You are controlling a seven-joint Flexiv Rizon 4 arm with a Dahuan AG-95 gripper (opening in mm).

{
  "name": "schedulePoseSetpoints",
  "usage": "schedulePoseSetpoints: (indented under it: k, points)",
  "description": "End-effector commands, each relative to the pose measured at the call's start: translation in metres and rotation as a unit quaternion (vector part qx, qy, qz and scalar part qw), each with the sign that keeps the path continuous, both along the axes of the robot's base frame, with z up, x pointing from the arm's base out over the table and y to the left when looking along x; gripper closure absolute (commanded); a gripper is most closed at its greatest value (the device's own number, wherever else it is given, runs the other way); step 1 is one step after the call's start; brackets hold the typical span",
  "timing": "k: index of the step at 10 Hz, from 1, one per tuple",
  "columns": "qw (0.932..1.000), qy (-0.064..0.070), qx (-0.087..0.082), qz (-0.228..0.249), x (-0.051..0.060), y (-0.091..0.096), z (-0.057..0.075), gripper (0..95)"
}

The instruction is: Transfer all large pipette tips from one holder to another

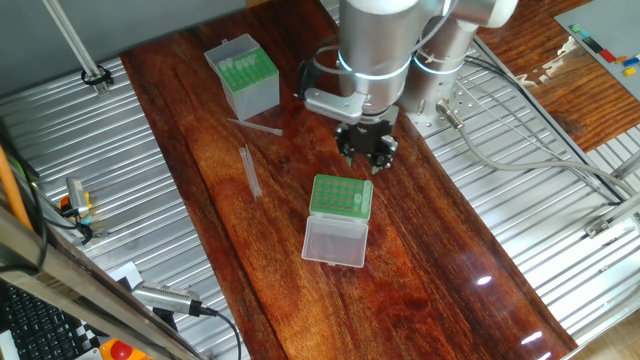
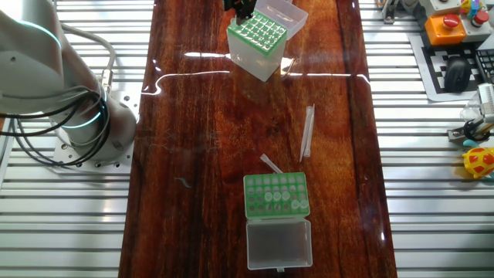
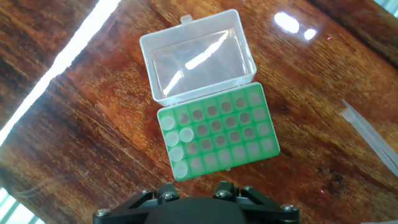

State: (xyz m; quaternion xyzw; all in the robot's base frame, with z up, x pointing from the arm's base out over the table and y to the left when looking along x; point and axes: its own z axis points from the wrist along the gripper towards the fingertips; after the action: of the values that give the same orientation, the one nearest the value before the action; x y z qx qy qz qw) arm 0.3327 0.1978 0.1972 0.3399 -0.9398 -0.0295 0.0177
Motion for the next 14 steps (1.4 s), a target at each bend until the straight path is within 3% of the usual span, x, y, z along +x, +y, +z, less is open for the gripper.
schedulePoseSetpoints:
  k: [1,4,8,11,14]
  points:
    - [0.9997,0.016,-0.008,0.014,-0.001,0.014,-0.014,57.0]
    - [0.9997,0.017,-0.011,0.010,0.000,0.022,-0.036,57.0]
    - [0.9997,0.015,-0.007,0.018,-0.001,0.021,-0.041,57.0]
    - [0.9998,0.008,0.001,0.017,-0.012,0.018,-0.043,57.0]
    - [0.9999,0.001,0.000,0.015,-0.013,0.018,-0.044,57.0]
